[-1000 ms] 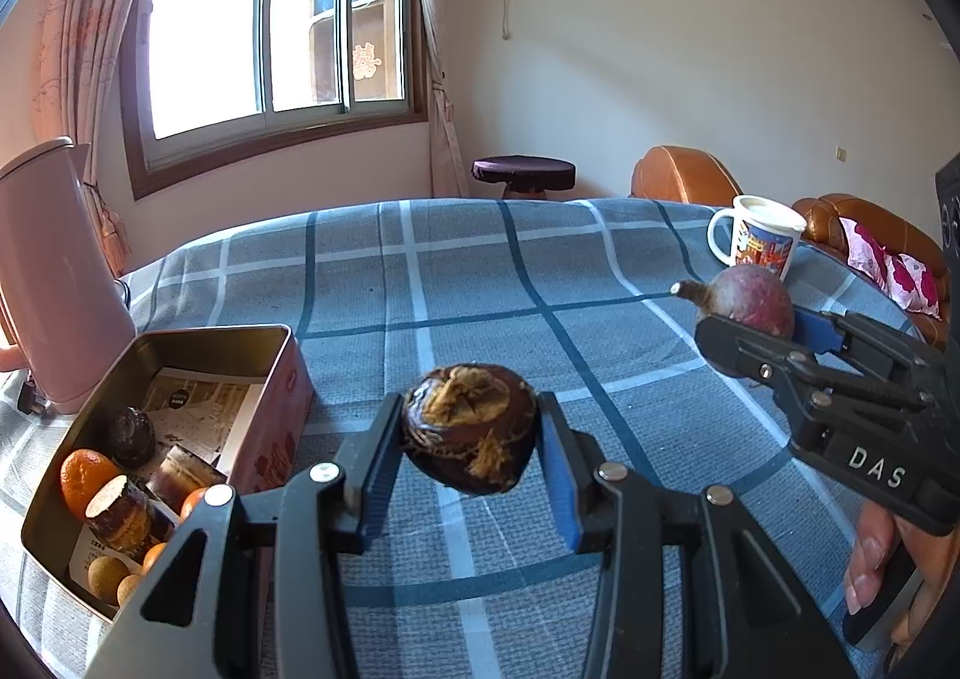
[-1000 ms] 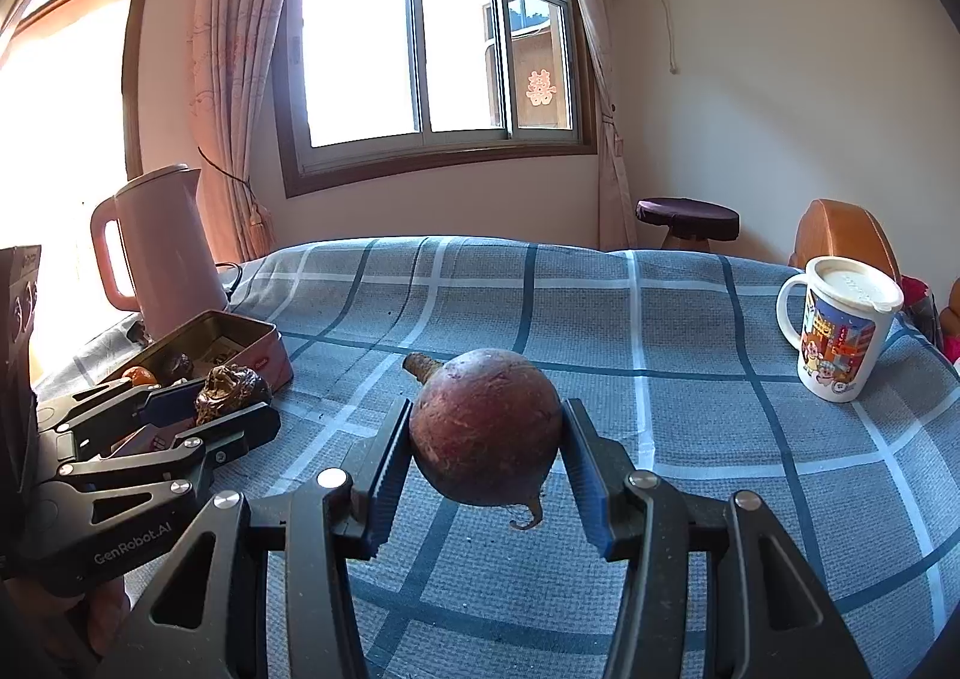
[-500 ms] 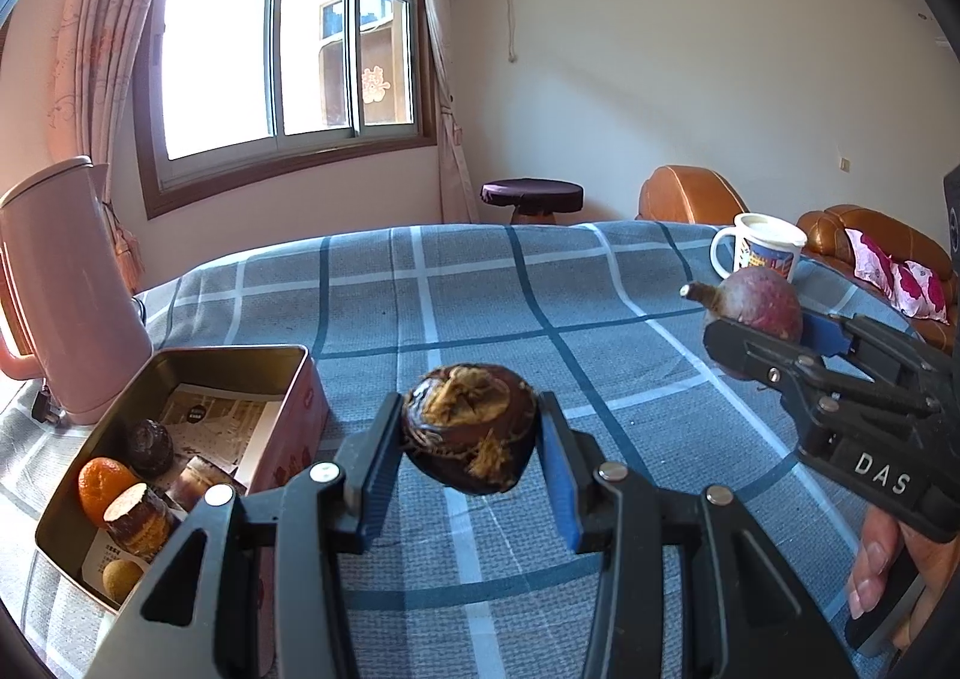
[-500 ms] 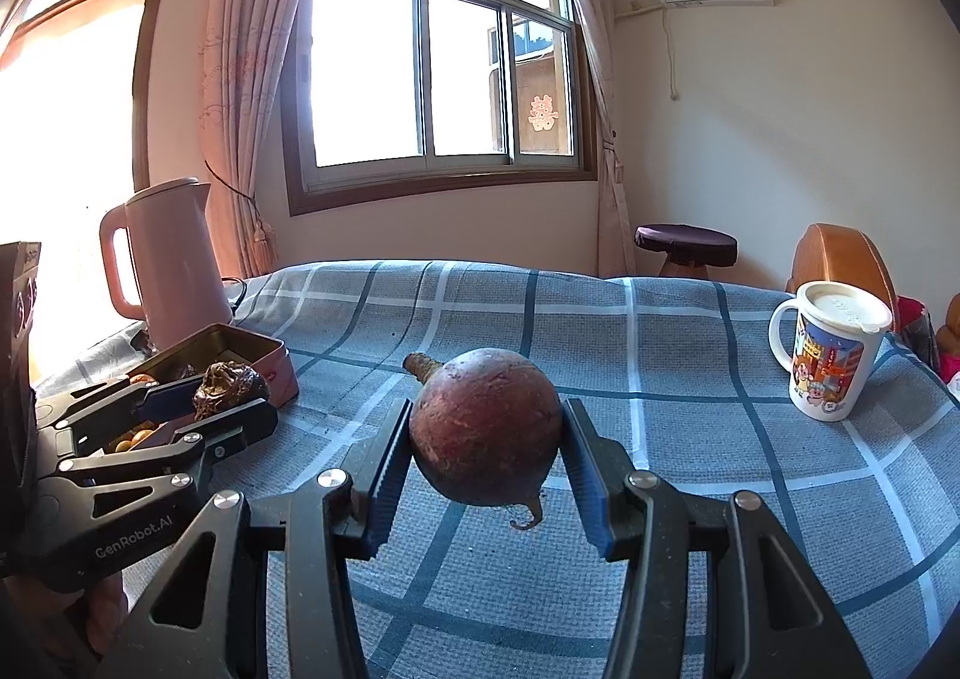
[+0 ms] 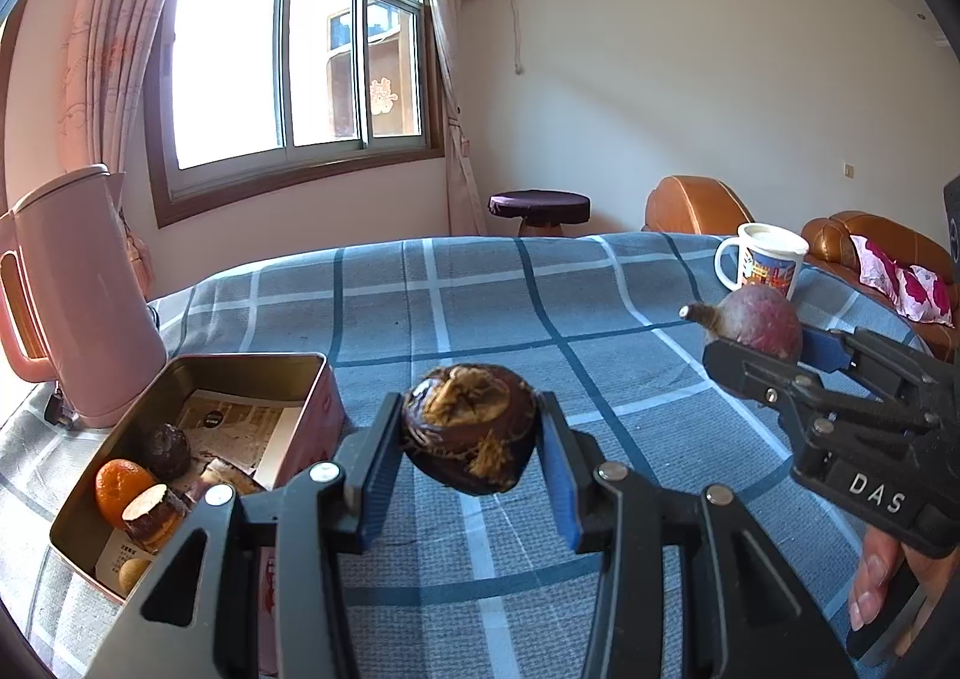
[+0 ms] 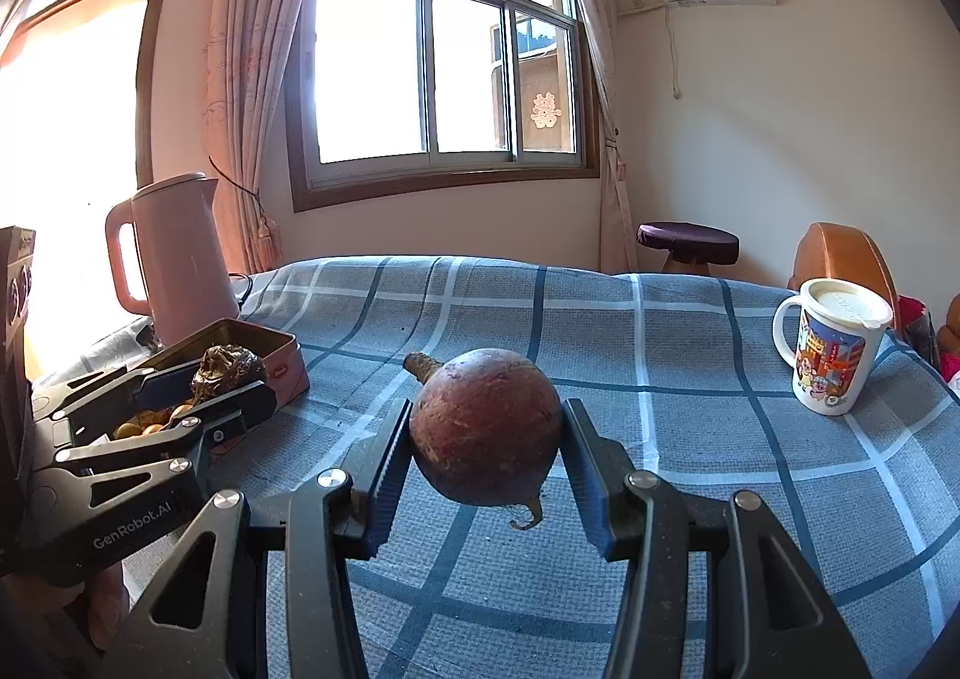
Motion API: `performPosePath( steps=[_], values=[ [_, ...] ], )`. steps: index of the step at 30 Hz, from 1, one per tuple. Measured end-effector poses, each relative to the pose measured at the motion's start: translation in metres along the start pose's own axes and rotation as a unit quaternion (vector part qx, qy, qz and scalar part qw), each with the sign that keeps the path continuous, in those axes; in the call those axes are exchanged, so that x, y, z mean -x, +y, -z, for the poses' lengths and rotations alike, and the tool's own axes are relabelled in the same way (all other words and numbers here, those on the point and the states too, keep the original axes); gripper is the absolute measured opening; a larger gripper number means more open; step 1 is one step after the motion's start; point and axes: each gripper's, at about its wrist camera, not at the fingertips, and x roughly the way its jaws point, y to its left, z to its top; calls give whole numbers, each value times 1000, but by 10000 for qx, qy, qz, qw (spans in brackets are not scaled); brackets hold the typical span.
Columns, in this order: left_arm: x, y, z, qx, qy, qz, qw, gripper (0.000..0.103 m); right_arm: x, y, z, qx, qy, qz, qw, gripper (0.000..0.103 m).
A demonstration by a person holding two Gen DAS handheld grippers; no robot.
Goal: Organize fruits
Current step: 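Carry the dark fruit with the left tool toward the box while the right tool carries the purple fruit, then lower the dark fruit into the box with the left tool while the right tool lowers the purple fruit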
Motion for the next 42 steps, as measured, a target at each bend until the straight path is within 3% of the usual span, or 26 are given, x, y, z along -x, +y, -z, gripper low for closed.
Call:
performPosePath(
  steps=[14,42],
  values=[
    [10,18,-3,102,-1,-139,9999,45,-10,26,-7,147,147,-179,9996,51],
    [22,82,-4,371,133,-841,9957,45,-36,96,-36,682,225,-698,9950,51]
  ],
)
